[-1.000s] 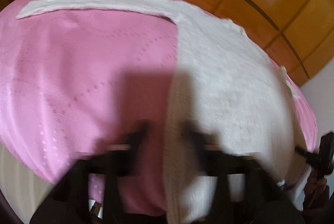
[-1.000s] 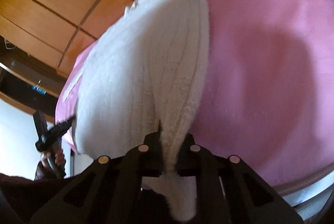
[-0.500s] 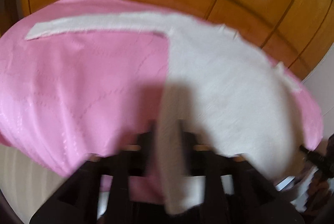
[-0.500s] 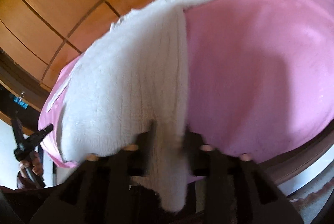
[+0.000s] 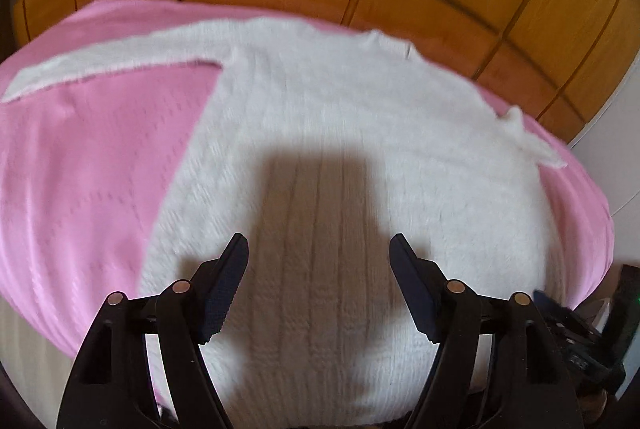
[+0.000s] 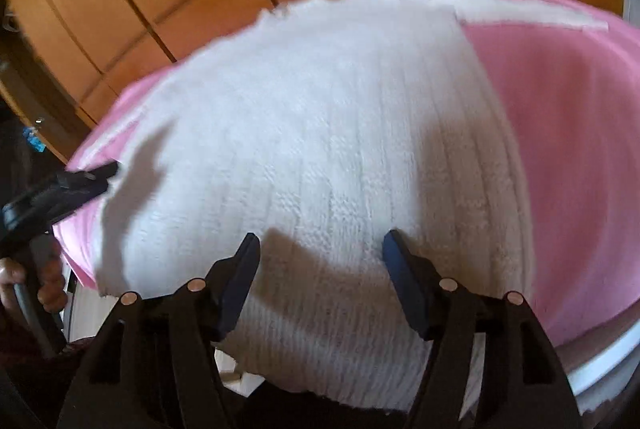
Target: Fold small clothes
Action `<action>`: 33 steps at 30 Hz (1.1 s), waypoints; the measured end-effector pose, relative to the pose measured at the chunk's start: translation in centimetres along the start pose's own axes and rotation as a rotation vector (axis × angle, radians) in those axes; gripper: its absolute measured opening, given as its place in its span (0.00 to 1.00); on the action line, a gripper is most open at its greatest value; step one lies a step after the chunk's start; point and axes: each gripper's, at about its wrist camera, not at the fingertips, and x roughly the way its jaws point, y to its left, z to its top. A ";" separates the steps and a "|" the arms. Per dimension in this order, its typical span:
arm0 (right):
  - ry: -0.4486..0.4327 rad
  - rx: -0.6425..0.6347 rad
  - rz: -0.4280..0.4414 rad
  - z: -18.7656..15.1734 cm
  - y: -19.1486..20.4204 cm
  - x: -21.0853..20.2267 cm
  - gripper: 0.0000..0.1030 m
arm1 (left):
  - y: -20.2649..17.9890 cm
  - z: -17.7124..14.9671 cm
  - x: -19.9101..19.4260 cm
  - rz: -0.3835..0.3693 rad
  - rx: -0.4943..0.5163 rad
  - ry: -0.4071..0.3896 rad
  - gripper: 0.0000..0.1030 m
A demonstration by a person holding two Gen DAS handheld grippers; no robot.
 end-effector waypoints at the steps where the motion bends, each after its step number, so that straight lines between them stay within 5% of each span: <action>1: 0.005 -0.006 0.002 0.0 0.1 0.0 0.64 | -0.3 -0.1 0.2 0.002 0.001 0.002 0.69; 6: -0.021 0.024 0.075 -0.1 -1.2 -0.7 0.65 | -2.3 0.3 0.0 0.017 0.066 -0.035 0.69; 11: -0.149 0.186 0.125 1.9 -6.7 -4.3 0.65 | -3.6 1.3 1.0 0.025 0.108 -0.049 0.69; 22: -0.268 0.632 -0.141 14.6 -28.1 -2.5 0.49 | -4.0 2.6 4.5 0.041 0.159 -0.012 0.69; 30: -0.272 0.784 -0.278 23.1 -37.2 1.9 0.48 | -3.6 3.0 5.5 0.051 0.139 0.012 0.73; 31: -0.267 0.788 -0.295 23.8 -37.8 2.4 0.42 | -3.7 3.0 5.6 0.054 0.141 0.013 0.74; 32: -0.246 0.779 -0.317 24.4 -38.1 2.8 0.17 | -3.7 3.0 5.7 0.057 0.143 0.013 0.74; 33: -0.225 0.764 -0.354 24.9 -38.1 3.0 0.06 | -3.8 3.0 5.7 0.059 0.144 0.012 0.75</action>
